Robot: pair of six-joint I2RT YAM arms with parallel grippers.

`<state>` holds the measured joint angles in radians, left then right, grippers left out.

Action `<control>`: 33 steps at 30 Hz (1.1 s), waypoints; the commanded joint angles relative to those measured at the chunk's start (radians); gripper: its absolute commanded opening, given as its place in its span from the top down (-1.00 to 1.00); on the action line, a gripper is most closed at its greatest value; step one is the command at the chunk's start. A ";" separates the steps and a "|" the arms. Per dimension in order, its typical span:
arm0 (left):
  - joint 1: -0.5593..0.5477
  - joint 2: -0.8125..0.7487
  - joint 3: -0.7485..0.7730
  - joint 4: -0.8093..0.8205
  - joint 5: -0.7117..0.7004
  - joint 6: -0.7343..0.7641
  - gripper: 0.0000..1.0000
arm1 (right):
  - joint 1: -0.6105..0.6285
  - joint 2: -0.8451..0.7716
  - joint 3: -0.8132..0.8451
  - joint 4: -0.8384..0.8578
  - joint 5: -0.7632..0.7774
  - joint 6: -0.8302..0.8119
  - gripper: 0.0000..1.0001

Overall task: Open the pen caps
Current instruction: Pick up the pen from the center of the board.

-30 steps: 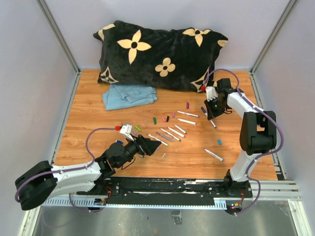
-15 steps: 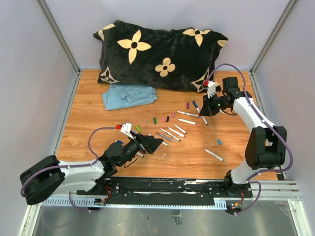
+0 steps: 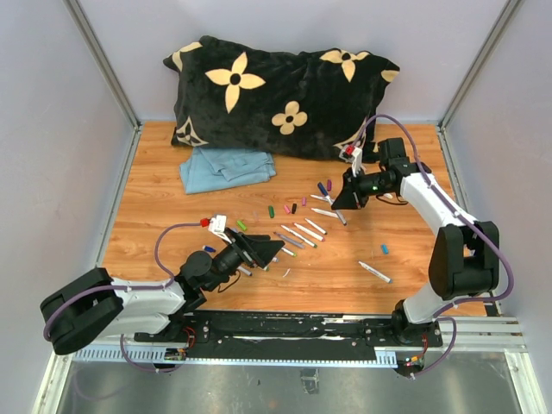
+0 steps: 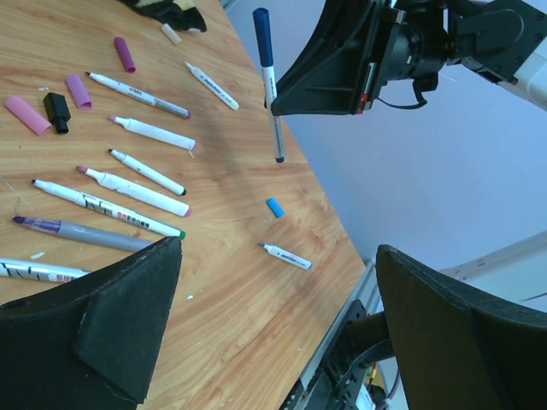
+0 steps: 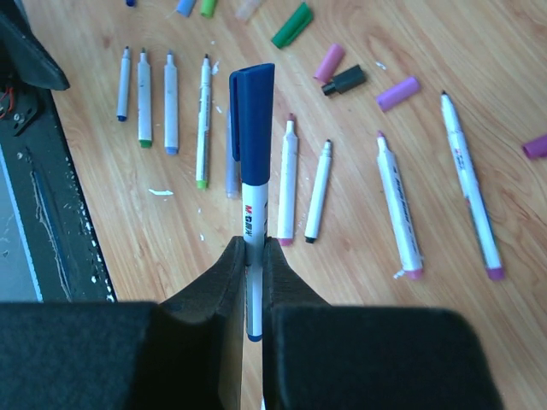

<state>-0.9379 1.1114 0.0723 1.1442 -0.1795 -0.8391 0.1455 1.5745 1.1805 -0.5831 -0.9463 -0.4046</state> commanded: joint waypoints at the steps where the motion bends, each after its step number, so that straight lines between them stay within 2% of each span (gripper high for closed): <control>1: 0.013 0.004 -0.012 0.057 0.007 0.001 -0.99 | 0.038 0.005 -0.005 -0.030 -0.056 -0.043 0.99; 18: 0.025 0.045 -0.010 0.106 0.027 -0.005 -0.99 | 0.080 0.016 -0.001 -0.043 -0.056 -0.058 0.99; 33: 0.037 0.122 0.057 0.146 0.068 0.008 -0.99 | 0.106 0.013 0.002 -0.047 -0.058 -0.062 0.99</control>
<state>-0.9108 1.2144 0.0975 1.2282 -0.1322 -0.8463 0.2317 1.5829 1.1805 -0.6086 -0.9783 -0.4469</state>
